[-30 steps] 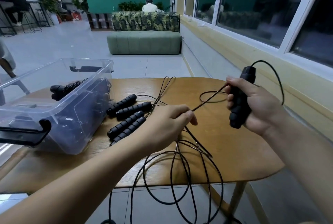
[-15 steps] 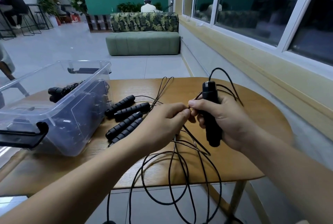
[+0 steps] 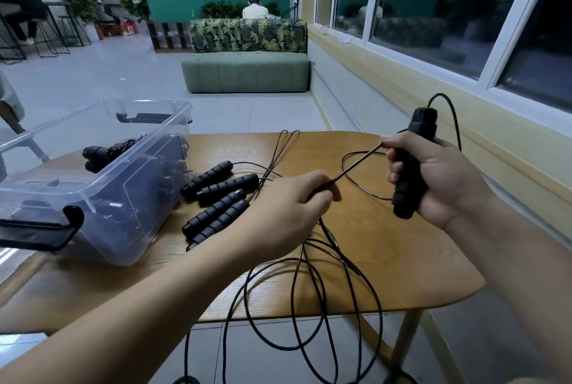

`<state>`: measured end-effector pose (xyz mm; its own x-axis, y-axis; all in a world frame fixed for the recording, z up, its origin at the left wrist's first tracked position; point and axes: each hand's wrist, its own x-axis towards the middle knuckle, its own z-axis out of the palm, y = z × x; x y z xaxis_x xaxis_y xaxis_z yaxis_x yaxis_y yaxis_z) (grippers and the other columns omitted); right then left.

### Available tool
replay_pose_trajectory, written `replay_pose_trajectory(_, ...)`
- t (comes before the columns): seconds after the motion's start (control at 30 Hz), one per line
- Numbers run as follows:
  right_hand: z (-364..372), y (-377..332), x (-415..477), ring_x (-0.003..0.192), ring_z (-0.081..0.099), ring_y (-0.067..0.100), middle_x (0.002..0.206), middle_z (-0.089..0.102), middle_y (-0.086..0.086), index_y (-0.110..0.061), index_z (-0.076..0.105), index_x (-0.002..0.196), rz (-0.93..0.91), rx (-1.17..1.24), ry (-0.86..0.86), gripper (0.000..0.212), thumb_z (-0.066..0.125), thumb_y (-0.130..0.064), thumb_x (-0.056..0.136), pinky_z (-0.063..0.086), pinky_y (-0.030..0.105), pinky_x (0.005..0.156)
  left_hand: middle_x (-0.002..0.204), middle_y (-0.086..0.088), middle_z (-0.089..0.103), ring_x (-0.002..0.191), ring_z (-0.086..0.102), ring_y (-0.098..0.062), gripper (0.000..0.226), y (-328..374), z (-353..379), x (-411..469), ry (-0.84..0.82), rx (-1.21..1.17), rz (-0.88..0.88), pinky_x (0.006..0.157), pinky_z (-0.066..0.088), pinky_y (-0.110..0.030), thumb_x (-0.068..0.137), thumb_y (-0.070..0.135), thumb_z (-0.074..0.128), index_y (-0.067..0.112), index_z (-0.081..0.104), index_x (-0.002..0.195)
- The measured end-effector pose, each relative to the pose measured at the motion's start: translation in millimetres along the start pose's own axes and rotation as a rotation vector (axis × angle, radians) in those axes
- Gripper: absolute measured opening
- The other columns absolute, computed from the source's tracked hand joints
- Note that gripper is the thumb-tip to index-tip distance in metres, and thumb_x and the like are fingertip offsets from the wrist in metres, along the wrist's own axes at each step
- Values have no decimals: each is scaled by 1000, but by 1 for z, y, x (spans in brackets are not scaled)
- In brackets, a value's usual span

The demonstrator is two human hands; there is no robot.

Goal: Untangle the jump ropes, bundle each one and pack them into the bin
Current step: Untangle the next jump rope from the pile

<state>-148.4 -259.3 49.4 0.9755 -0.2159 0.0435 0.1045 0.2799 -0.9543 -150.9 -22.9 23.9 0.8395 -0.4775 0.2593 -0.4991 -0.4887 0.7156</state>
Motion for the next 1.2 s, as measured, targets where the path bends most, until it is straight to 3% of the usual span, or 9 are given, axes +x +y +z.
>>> replay_pose_trajectory(0.13, -6, -5, 8, 53, 51, 8, 71, 63, -2, -16, 63, 92, 18, 81, 81, 17, 79, -12, 92, 46, 21, 51, 65, 4, 54, 62, 63, -21, 22, -2, -2, 2, 4, -69, -43, 66, 63, -46, 106, 24, 50, 28, 70, 98)
replay_pose_trajectory(0.27, -5, 3, 10, 55, 54, 9, 76, 65, -2, -15, 67, 98, 61, 77, 66, 17, 82, -21, 92, 48, 21, 51, 60, 8, 52, 53, 54, -7, 28, -2, -3, 1, 53, -36, -65, 55, 47, -29, 108, 22, 48, 24, 71, 91)
replay_pose_trajectory(0.43, 16, 23, -11, 63, 57, 12, 81, 69, 0, -7, 68, 115, 86, -83, -127, 39, 84, -30, 88, 52, 24, 58, 67, 2, 52, 60, 49, -10, 30, -4, -7, 1, 76, -38, -74, 54, 36, -27, 108, 24, 48, 25, 72, 89)
replay_pose_trajectory(0.53, 28, 29, -23, 65, 58, 15, 83, 72, 5, -4, 69, 111, 33, -198, -211, 28, 80, -22, 93, 51, 28, 61, 68, -1, 55, 59, 53, -13, 29, -2, -5, 0, 62, -63, -71, 53, 38, -27, 108, 22, 50, 23, 72, 90)
replay_pose_trajectory(0.63, 35, 34, -29, 67, 60, 19, 82, 73, 9, 0, 71, 105, -21, -284, -256, 21, 78, -18, 96, 51, 30, 61, 83, -15, 66, 73, 61, -26, 28, -1, -4, -1, 42, -89, -48, 56, 45, -25, 109, 23, 50, 20, 71, 91)
replay_pose_trajectory(0.8, 31, 25, -25, 68, 66, 17, 82, 75, 10, -2, 72, 104, -51, -322, -191, 21, 79, -19, 95, 53, 30, 65, 71, -1, 55, 60, 50, -9, 23, 3, -5, -2, 3, -103, -36, 52, 38, -12, 108, 19, 53, 20, 73, 96)
replay_pose_trajectory(0.93, 16, 7, -12, 61, 61, 13, 76, 72, 6, -7, 70, 100, -19, -162, -66, 16, 80, -17, 93, 52, 24, 58, 70, -4, 56, 61, 52, -11, 26, 5, -9, -2, 0, -63, -43, 53, 39, -20, 108, 22, 50, 24, 74, 97)
replay_pose_trajectory(1.03, 2, -4, -1, 59, 59, 11, 75, 71, 2, -10, 69, 99, -13, -59, 15, 13, 79, -16, 93, 50, 21, 52, 61, 5, 54, 57, 53, -8, 31, 1, -11, -2, -10, -27, -64, 53, 38, -23, 108, 27, 51, 22, 74, 88)
replay_pose_trajectory(1.2, -4, 3, 4, 65, 64, 11, 85, 75, 4, -12, 70, 105, -1, -52, 1, 18, 80, -22, 94, 51, 22, 55, 60, 6, 54, 58, 53, -6, 36, -2, -10, -4, -80, 6, -49, 56, 38, -26, 111, 31, 48, 20, 68, 83)
